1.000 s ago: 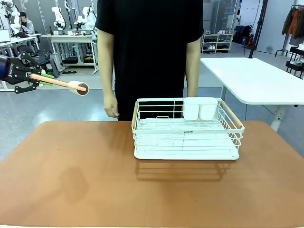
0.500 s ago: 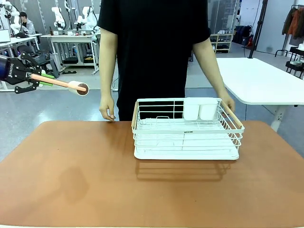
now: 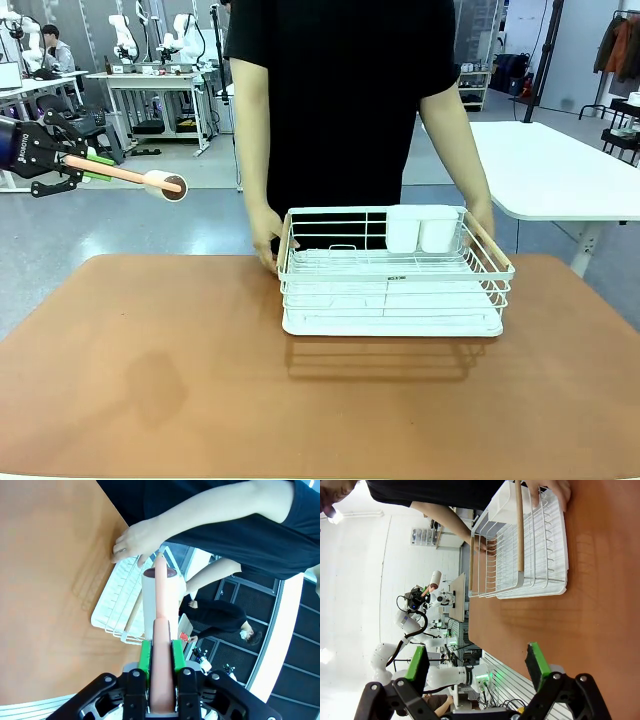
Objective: Clean the table.
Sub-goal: Clean the table with the Lint Roller when the human lifts the Dish drying rack.
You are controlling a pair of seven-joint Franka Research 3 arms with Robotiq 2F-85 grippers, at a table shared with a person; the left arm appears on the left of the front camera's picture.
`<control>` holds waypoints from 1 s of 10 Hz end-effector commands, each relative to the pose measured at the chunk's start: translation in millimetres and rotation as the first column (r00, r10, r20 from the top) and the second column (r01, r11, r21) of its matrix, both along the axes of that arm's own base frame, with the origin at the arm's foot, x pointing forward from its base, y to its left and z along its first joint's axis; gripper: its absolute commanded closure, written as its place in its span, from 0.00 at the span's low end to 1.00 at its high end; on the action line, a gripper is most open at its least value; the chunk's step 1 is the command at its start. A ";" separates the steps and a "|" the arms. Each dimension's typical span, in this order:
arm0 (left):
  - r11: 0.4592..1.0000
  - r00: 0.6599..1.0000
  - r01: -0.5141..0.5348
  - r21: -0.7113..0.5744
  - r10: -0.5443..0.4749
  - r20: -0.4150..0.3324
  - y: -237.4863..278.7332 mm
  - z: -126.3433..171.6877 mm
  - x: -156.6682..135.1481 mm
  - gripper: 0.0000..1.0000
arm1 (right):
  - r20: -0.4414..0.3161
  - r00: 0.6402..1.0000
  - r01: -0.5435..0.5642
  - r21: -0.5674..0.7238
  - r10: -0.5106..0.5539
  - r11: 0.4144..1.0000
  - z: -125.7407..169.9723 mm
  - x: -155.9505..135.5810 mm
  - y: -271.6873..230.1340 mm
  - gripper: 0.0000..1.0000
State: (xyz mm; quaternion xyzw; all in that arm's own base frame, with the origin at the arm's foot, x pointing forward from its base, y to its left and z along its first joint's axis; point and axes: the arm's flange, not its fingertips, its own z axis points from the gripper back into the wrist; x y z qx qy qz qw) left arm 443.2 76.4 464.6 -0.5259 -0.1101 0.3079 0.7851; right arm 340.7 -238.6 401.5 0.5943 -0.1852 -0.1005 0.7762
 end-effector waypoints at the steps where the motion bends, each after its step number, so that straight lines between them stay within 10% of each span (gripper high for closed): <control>1: 1.000 1.000 0.000 0.001 0.000 0.001 -1.5 0.3 0.6 1.00 | 0.016 1.000 0.002 0.010 -0.002 1.000 1.4 -2.3 3.0 0.00; 10: 1.000 1.000 0.000 0.001 0.000 0.001 -1.5 0.3 0.6 1.00 | 0.016 1.000 0.002 0.010 -0.002 1.000 1.4 -2.3 3.0 0.00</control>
